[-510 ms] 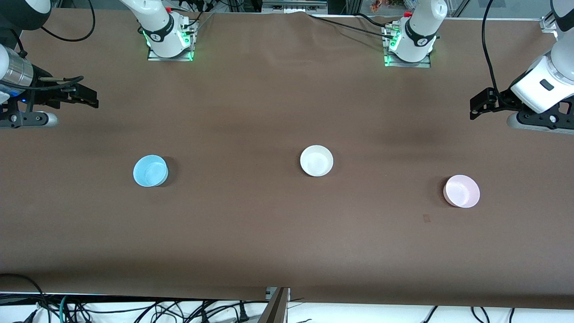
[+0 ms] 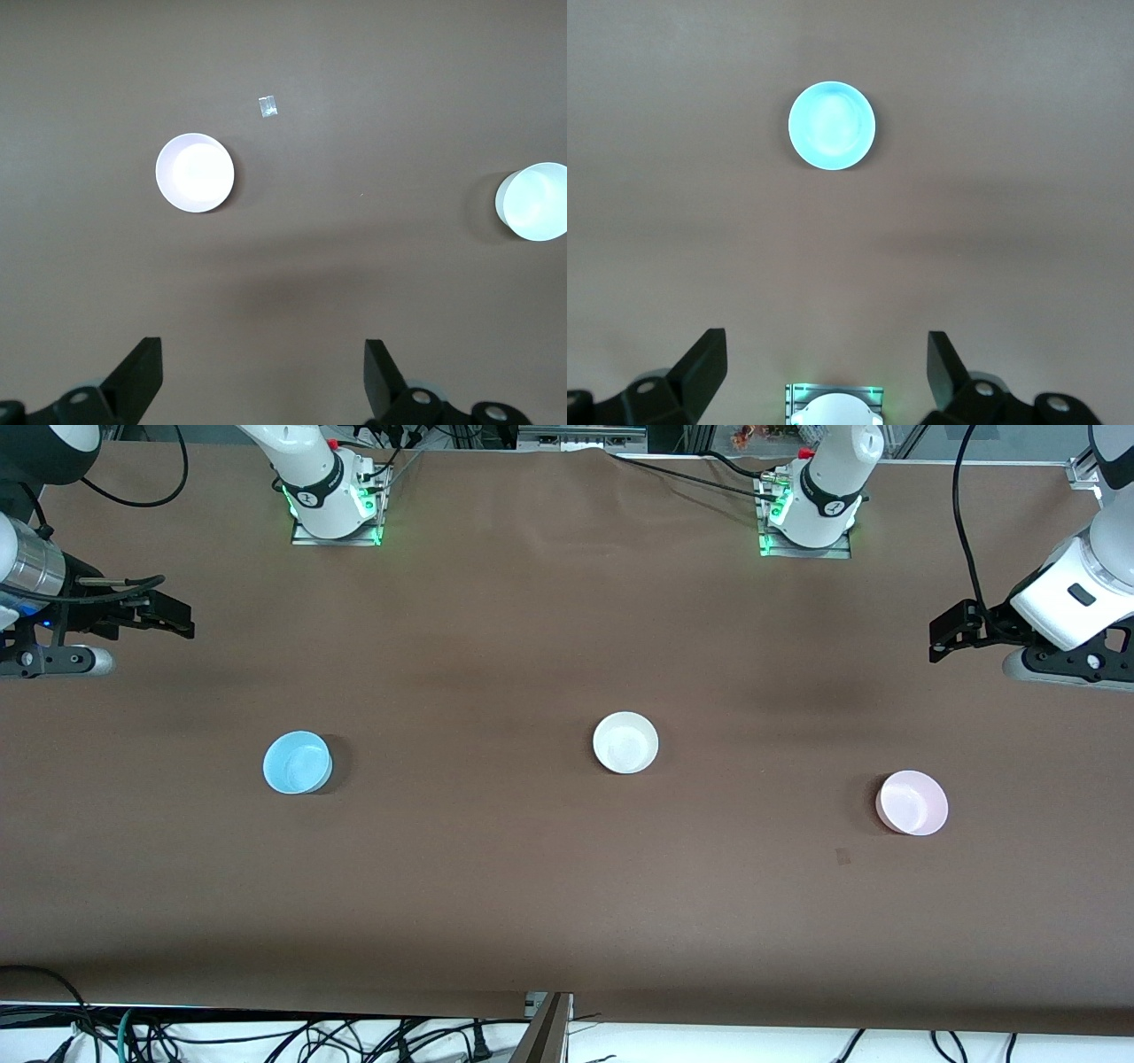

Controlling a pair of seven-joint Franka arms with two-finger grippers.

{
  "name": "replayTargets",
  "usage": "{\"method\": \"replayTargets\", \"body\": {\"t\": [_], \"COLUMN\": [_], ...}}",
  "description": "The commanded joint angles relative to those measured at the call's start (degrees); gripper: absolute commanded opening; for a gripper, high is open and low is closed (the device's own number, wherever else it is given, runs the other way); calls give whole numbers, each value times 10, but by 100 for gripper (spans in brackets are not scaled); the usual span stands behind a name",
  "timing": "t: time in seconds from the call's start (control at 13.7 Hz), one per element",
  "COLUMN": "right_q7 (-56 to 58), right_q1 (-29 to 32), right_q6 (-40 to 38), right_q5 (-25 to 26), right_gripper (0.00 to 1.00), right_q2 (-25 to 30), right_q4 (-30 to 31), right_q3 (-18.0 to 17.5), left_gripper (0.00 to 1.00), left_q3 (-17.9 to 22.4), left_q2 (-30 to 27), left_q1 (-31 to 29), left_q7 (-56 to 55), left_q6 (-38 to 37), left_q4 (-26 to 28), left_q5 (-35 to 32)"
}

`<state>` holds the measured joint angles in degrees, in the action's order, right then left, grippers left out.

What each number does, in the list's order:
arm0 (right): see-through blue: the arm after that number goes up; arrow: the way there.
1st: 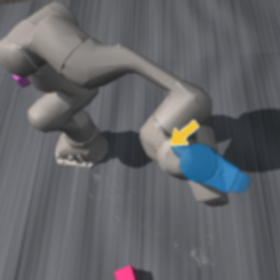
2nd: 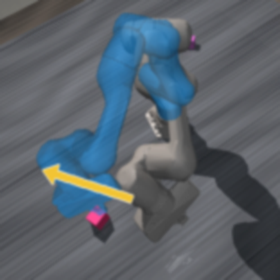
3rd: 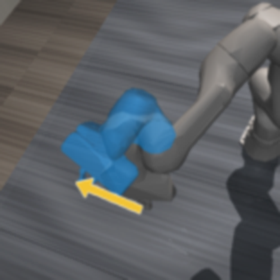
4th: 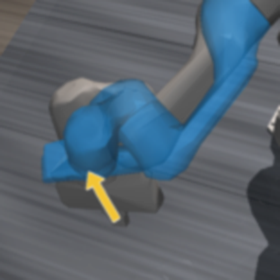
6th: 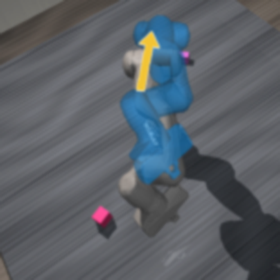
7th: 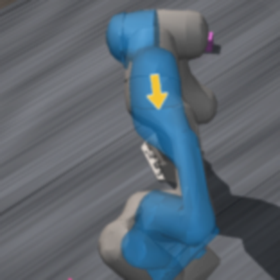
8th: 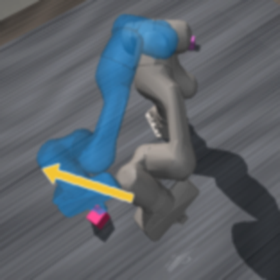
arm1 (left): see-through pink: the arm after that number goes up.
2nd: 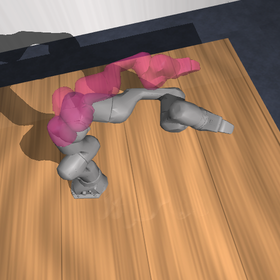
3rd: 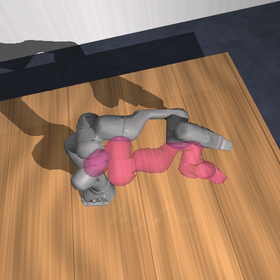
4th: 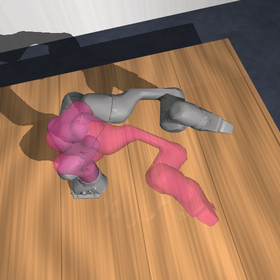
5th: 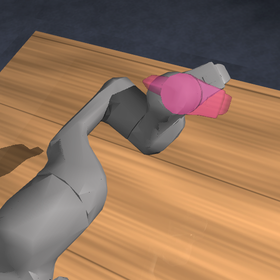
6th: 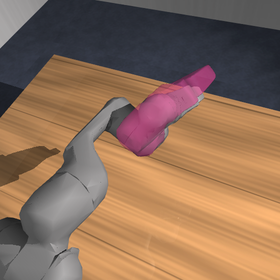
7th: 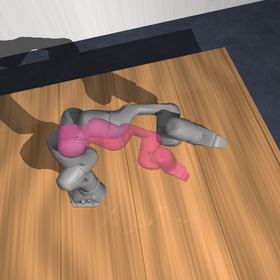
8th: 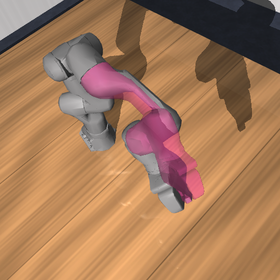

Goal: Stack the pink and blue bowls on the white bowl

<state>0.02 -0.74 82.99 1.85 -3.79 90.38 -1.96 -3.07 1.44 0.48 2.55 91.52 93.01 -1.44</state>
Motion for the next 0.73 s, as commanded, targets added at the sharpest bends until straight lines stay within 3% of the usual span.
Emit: {"method": "replayTargets", "body": {"t": [0.0, 0.66], "right_q7": [2, 2], "right_q1": [8, 8], "right_q6": [2, 2], "right_q5": [-11, -11], "right_gripper": [100, 100], "right_q2": [1, -2], "right_q4": [-2, -2], "right_q3": [-3, -3], "left_gripper": [100, 100], "left_q3": [1, 2], "left_q2": [11, 12], "left_q1": [-2, -5], "left_q7": [-6, -7], "left_q6": [-8, -9], "left_q4": [-19, -19], "left_q5": [6, 10]}}
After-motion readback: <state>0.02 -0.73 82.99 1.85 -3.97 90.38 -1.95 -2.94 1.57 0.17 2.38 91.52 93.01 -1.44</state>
